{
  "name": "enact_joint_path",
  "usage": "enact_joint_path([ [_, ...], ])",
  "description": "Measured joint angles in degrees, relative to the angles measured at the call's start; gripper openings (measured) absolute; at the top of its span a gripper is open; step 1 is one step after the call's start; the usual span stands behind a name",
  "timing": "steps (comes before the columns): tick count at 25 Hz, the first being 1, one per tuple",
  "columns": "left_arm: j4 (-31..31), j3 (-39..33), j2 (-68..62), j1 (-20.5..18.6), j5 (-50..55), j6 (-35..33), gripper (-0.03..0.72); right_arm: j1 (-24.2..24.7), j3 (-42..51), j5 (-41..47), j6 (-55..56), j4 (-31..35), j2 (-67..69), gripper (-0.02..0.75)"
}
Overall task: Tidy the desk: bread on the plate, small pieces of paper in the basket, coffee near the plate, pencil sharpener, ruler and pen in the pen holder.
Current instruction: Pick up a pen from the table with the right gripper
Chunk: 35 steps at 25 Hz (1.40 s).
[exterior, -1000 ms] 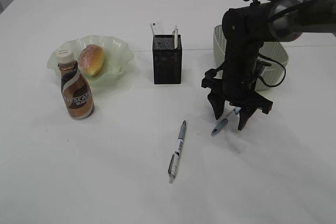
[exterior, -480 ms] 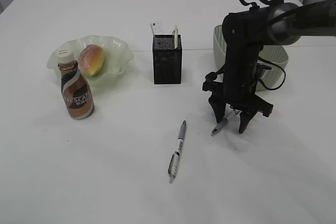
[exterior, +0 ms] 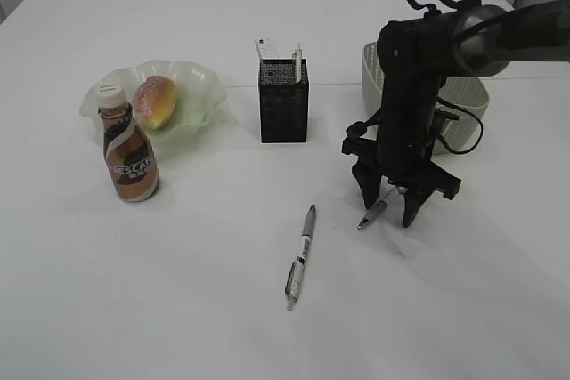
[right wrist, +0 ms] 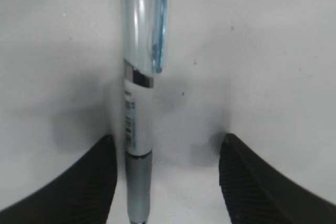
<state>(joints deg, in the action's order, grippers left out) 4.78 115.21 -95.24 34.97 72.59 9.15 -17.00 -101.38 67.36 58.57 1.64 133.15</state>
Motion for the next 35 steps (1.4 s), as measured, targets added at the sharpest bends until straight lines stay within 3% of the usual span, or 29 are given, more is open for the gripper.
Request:
enact_joint_path([
  [8, 0.4, 0.0, 0.0, 0.0, 0.0, 0.0, 0.246, 0.0, -0.2, 0.4, 0.0, 0.2, 0.1, 0.47],
  [16, 0.7, 0.0, 0.0, 0.0, 0.0, 0.0, 0.246, 0.0, -0.2, 0.4, 0.0, -0.2, 0.2, 0.203],
  [18, 0.7, 0.0, 0.0, 0.0, 0.0, 0.1, 0.246, 0.0, -0.2, 0.5, -0.1, -0.8, 0.2, 0.167],
  [29, 1.9, 0.0, 0.0, 0.0, 0.0, 0.1, 0.246, 0.0, -0.2, 1.0, -9.3, -1.6, 0.2, 0.121],
  [35, -2.0, 0.0, 0.0, 0.0, 0.0, 1.8, 0.246, -0.6, -0.2, 1.2, -18.7, -2.5, 0.2, 0.12],
])
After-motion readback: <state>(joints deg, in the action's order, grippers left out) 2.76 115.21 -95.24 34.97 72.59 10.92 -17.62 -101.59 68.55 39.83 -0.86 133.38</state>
